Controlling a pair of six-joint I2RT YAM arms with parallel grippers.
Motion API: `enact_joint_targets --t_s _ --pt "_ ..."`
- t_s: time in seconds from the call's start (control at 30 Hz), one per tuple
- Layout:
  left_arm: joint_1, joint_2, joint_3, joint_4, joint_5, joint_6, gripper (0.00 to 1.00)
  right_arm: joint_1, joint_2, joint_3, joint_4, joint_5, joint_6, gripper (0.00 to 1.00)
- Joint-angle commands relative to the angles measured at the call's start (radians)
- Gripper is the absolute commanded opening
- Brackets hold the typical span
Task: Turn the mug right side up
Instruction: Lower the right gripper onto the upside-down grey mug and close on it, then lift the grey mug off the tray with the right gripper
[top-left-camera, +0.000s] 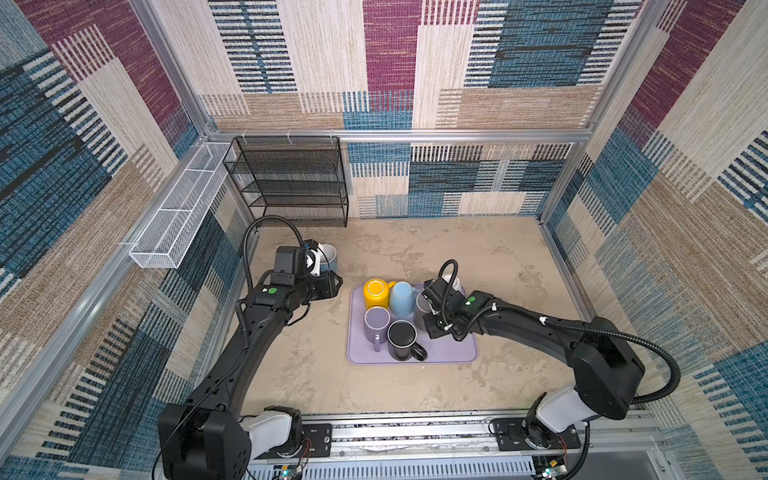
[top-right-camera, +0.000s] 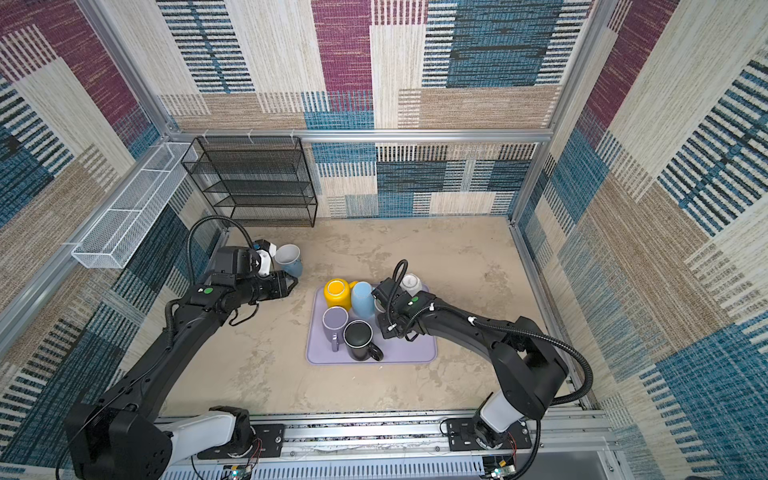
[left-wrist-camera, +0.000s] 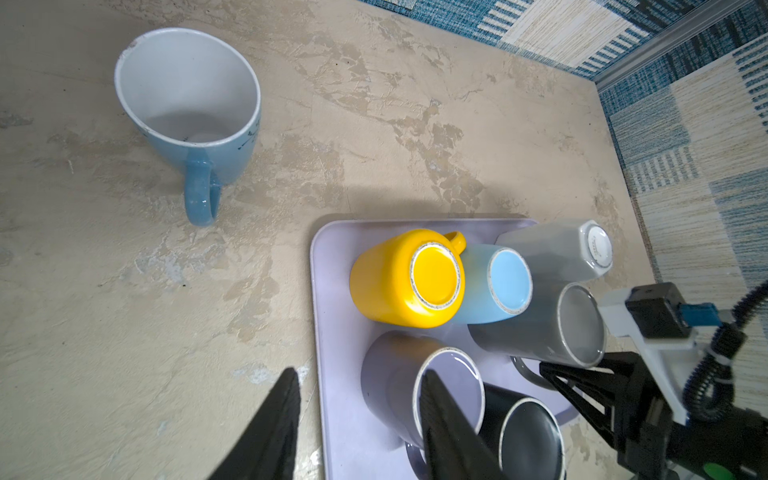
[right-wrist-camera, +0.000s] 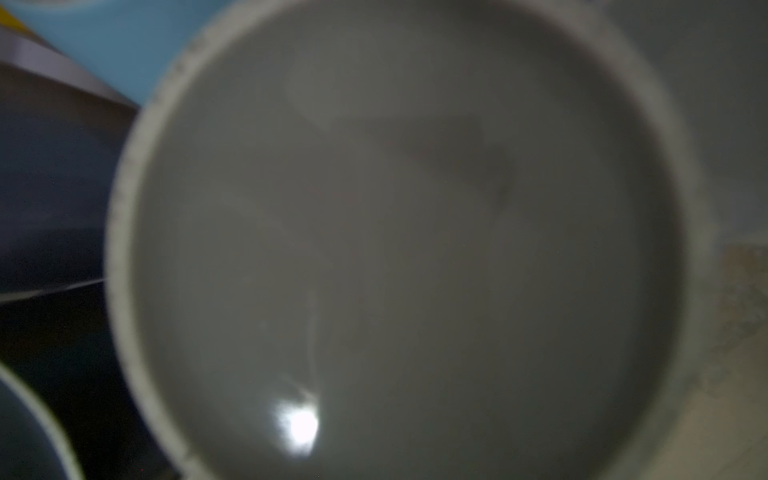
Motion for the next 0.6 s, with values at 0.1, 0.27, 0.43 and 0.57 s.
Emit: enact_joint_targets --t_s 0.1,0.27,0.43,0.57 --pt "-0.001 0.000 0.017 -0.009 0.006 0.012 0.44 0.002 -0.006 0.005 0.006 0.023 -0.004 0.12" --pt "-0.002 0.003 0.023 -0.009 0.007 0.010 0.44 0.004 -0.042 -0.004 0.026 0.016 -0.019 0.05" --pt "-0.004 -0.002 0.029 -0.011 0.007 0.009 0.44 0.004 -0.095 -0.018 0.063 0.006 -0.034 0.00" --pt "-0.005 -0.008 0.031 -0.013 0.006 0.009 0.44 0.004 -0.134 -0.033 0.094 0.003 -0.049 0.00"
